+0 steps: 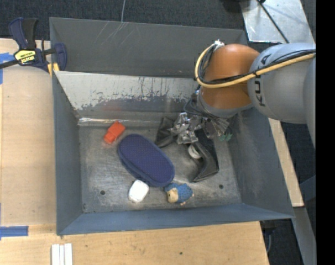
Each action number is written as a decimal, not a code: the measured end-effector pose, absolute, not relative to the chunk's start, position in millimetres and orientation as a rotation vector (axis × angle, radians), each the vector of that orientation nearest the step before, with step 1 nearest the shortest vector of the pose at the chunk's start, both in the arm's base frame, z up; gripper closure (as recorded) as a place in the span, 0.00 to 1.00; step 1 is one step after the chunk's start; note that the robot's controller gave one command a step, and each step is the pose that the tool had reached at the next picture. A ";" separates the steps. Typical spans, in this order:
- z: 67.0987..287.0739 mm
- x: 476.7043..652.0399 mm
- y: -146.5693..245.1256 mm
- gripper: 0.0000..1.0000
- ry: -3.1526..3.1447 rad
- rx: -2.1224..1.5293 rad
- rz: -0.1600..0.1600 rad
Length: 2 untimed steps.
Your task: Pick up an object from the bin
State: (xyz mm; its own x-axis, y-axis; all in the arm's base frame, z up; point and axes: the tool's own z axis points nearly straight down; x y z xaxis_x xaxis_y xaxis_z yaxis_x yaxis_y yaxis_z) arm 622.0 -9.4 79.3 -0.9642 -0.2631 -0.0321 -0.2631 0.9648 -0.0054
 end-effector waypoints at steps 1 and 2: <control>242.5 616.5 -6.3 1.00 3.083 -0.529 -0.004; 284.5 606.2 -21.7 1.00 2.996 -0.914 -0.004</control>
Offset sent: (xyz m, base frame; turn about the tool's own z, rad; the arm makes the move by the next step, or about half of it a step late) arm -0.0082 0.0033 0.1568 -0.0754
